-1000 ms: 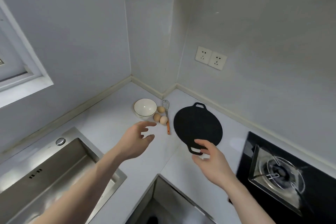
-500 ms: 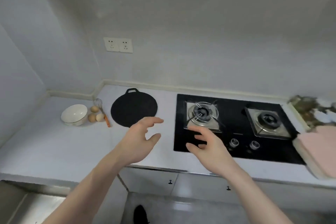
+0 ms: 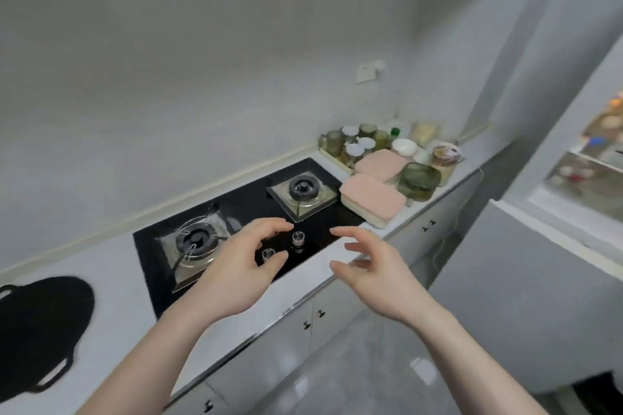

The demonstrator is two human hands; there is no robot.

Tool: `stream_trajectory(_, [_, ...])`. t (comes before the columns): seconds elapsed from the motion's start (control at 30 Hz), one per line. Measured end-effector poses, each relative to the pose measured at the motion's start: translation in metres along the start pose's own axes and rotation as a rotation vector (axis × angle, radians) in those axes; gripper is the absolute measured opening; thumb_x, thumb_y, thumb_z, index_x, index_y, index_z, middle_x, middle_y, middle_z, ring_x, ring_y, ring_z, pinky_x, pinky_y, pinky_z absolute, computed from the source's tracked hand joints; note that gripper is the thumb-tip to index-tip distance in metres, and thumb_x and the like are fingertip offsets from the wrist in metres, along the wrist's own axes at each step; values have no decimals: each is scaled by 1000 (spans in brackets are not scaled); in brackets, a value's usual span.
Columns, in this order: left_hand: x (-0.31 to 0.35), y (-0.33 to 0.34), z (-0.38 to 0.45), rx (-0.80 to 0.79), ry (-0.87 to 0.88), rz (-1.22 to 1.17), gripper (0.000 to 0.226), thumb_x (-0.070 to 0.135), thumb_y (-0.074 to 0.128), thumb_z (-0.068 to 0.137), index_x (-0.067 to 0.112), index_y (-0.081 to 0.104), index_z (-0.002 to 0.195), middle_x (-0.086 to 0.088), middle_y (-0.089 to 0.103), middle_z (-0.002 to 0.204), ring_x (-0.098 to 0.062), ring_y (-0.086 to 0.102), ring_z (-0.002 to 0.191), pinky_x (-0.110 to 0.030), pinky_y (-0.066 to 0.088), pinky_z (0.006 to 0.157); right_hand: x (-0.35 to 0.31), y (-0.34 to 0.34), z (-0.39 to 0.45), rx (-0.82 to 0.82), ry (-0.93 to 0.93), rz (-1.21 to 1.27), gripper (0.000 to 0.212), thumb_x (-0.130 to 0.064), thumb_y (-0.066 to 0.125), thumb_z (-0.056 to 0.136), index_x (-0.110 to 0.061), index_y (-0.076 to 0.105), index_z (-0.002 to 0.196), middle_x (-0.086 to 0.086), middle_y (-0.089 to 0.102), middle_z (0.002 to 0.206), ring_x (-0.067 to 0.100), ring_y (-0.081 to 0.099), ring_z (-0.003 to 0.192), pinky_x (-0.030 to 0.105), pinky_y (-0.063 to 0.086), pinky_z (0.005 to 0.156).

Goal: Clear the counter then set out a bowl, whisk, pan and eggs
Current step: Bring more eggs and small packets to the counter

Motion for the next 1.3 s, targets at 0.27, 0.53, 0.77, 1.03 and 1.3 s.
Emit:
stream_trajectory(0.27, [69,58,119,-224,336,8,42,29,64,95,45,57,133,34,50,140,9,46,130,-26,41,109,32,-103,-17,351,124,-68,44,-32,73,91,-43,58,131,-25,57,129,-6,55,119,26,50,101])
stream_trajectory(0.53, [149,135,191,-472,609,-49,39,26,65,96,45,60,130,36,50,136,18,41,127,-22,40,105,56,-173,-65,714,284,-76,40,-28,73,91,-42,62,127,-25,59,129,-7,57,117,24,52,98])
stream_trajectory(0.77, [204,206,213,-621,790,-62,40,29,66,95,46,58,130,36,49,139,10,46,129,-13,46,97,77,-212,-101,899,364,-65,41,-26,74,91,-45,62,125,-24,61,128,-6,58,118,24,52,96])
stream_trajectory(1.03, [241,287,248,-733,830,-17,38,33,64,96,46,57,131,35,47,140,14,44,128,-12,44,96,144,-264,-117,984,474,-5,39,-24,76,91,-45,64,121,-24,63,124,-9,58,115,16,50,90])
stream_trajectory(1.3, [277,386,288,-812,809,-1,38,30,67,94,44,59,128,37,52,133,10,50,123,-26,43,108,243,-327,-127,988,693,-26,41,-27,75,89,-41,63,125,-19,60,127,-3,57,114,20,48,94])
Point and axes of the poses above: each hand's wrist, its own z-axis towards the middle knuckle, its own y-axis out of the palm, x = y × z, the point moved 1 cm from there along z, towards the middle knuckle
